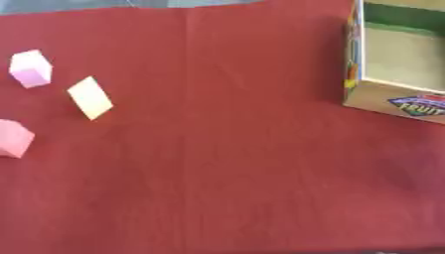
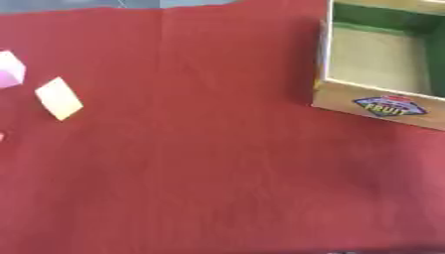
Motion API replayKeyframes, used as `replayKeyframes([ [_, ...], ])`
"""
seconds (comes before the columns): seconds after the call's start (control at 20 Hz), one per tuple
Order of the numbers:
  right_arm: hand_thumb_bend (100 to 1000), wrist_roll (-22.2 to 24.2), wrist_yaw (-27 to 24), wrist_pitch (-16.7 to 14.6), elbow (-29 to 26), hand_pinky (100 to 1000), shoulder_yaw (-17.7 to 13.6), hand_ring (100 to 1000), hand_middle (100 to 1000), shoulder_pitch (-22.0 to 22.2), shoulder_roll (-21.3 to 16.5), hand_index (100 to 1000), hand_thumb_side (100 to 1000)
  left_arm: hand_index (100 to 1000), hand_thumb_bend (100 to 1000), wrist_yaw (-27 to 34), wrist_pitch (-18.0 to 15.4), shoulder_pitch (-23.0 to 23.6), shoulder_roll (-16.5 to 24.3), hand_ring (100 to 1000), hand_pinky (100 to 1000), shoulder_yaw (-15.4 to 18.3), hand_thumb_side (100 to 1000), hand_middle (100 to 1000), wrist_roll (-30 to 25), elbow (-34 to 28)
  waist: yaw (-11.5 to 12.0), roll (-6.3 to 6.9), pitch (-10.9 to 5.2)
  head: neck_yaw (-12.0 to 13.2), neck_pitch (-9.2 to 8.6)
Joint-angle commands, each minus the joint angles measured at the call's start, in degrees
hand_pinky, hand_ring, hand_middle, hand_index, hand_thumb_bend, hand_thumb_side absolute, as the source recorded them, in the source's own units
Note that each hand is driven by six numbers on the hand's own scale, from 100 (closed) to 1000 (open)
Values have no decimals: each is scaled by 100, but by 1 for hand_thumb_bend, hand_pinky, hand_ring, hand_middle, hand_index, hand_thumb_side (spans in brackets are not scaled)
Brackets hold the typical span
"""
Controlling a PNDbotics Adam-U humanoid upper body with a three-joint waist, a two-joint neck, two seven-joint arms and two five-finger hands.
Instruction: Pick up the objects with one hand, pass them to the other hand, and then place them into the box on the other side of the table.
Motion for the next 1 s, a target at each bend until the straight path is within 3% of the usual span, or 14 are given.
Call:
replayKeyframes([
  [0.05, 100, -4, 34, 6, -88, 922, -39, 1000, 859, 30, -165, 953, 594, 826, 556, -258, -22, -171, 693, 742, 767, -75, 376, 680, -725, 155, 12, -10, -154, 69, 37],
  [0.3, 100, 9, 19, 3, -88, 922, -25, 1000, 858, 69, -195, 952, 597, 822, 623, -608, -242, -425, 1346, 764, 789, -265, 244, 697, -1993, 604, 17, 0, -209, 35, 24],
  [0.5, 100, 29, -7, 3, -88, 922, -11, 1000, 857, 71, -223, 952, 593, 808, 728, -967, -496, -611, 1805, 787, 807, -541, 110, 718, -3023, 988, 0, 4, -229, 43, 45],
  [0.7, 100, 52, -6, -5, -88, 923, 6, 1000, 857, 77, -227, 952, 590, 788, 809, -1411, -757, -734, 2160, 799, 818, -908, 100, 726, -4011, 1177, -36, -3, -238, 88, 34],
  [1.0, 100, 89, -25, 22, -88, 923, 40, 1000, 859, 66, -248, 952, 588, 756, 788, -2432, -1101, -1056, 2344, 798, 821, -1395, 100, 727, -4850, 1353, -74, -6, -261, 185, 15],
])
